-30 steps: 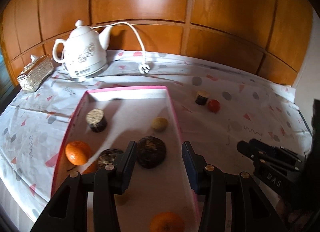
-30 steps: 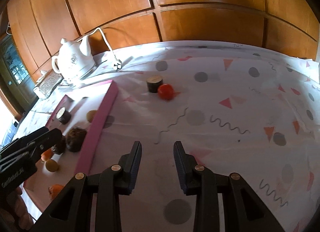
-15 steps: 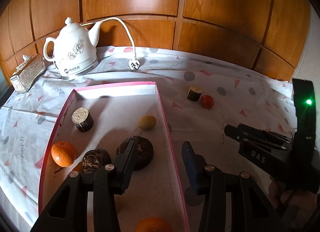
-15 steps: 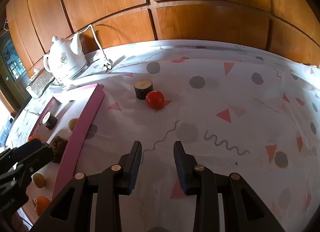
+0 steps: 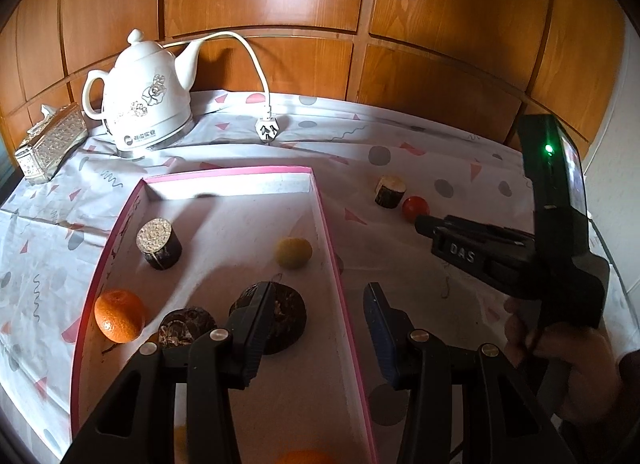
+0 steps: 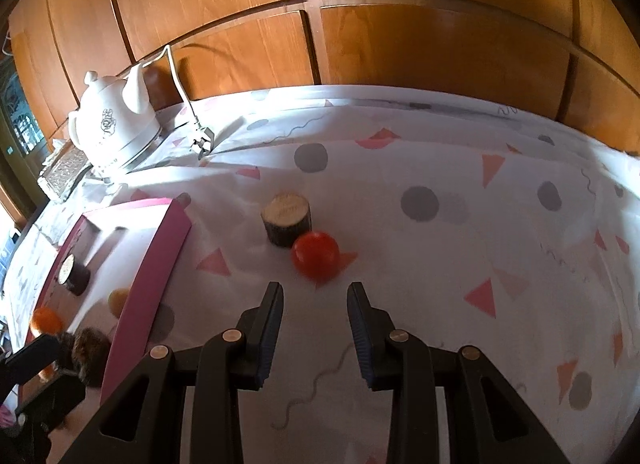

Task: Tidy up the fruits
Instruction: 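Grasp the red tomato with the right tool and lift it, then grasp the second wooden log piece with the left tool and lift it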

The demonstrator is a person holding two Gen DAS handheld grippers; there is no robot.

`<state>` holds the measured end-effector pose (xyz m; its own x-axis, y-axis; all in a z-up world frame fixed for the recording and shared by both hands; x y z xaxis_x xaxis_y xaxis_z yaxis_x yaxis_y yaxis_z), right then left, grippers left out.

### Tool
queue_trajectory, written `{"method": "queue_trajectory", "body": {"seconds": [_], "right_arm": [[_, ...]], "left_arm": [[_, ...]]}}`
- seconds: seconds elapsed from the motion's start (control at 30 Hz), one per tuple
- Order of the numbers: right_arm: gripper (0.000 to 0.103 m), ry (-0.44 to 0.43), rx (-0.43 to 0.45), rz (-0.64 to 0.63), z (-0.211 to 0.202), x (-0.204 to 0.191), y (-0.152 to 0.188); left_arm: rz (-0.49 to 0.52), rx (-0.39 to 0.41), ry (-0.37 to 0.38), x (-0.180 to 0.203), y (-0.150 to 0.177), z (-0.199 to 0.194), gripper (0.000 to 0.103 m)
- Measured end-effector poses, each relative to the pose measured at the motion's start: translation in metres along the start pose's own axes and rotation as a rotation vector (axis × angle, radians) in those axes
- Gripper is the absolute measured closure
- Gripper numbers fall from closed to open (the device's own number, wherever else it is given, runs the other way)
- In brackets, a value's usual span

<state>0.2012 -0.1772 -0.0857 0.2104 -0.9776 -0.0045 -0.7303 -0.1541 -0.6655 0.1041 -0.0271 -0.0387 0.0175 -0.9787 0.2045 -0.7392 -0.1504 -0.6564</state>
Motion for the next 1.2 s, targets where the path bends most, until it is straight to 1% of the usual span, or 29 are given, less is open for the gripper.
{"method": "queue_trajectory", "body": {"seconds": [0.3,0.33,0.37,0.47,0.53,0.67,0.93,1.03,1.1,1.2], "right_arm": [[0.07,0.023,-0.011,-0.064,0.024,-0.003,-0.011],[0.074,0.027,-0.012,-0.069,0.026,-0.003,-0.012],[0.076,0.031,-0.014,-0.071,0.027,-0.003,-0.012],[0.077,0.037,0.002,-0.07,0.024,-0.001,-0.013],[0.077,0.059,0.006,-0.056,0.019,0.003,-0.01],[0.077,0.137,-0.026,-0.026,0.014,0.019,0.0],[0.077,0.205,-0.044,0.008,0.002,0.043,0.015],[0.077,0.207,-0.042,0.024,-0.001,0.05,0.02],[0.077,0.196,-0.035,0.041,-0.002,0.053,0.021],[0.076,0.179,-0.03,0.055,-0.001,0.054,0.022]], "left_arm": [[-0.01,-0.011,0.002,0.003,-0.005,0.006,0.056],[-0.011,-0.012,0.003,0.003,-0.006,0.006,0.056],[-0.011,-0.012,0.005,0.003,-0.006,0.006,0.056],[-0.008,-0.01,0.007,0.005,-0.009,0.007,0.056],[-0.01,-0.014,0.013,0.008,-0.011,0.008,0.056],[-0.004,-0.031,0.031,0.017,-0.017,0.012,0.056],[-0.002,-0.056,0.055,0.038,-0.032,0.03,0.056],[0.001,-0.077,0.06,0.045,-0.034,0.041,0.059],[-0.001,-0.098,0.067,0.051,-0.038,0.05,0.063],[-0.004,-0.118,0.068,0.057,-0.043,0.062,0.063]]}}
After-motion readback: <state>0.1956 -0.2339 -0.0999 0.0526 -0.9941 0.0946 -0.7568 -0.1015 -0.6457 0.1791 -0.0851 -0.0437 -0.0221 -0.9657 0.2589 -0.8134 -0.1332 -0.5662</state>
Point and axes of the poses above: each gripper's, at about its wrist camera, not at the fingertips, and z roughly the way its jaws point, x to its right, y to its underside, the point moved 4 cm from there along z, roughly the way its jaws point, and after that the axes turned 9 degrees about -z, right-handed, at the moved point
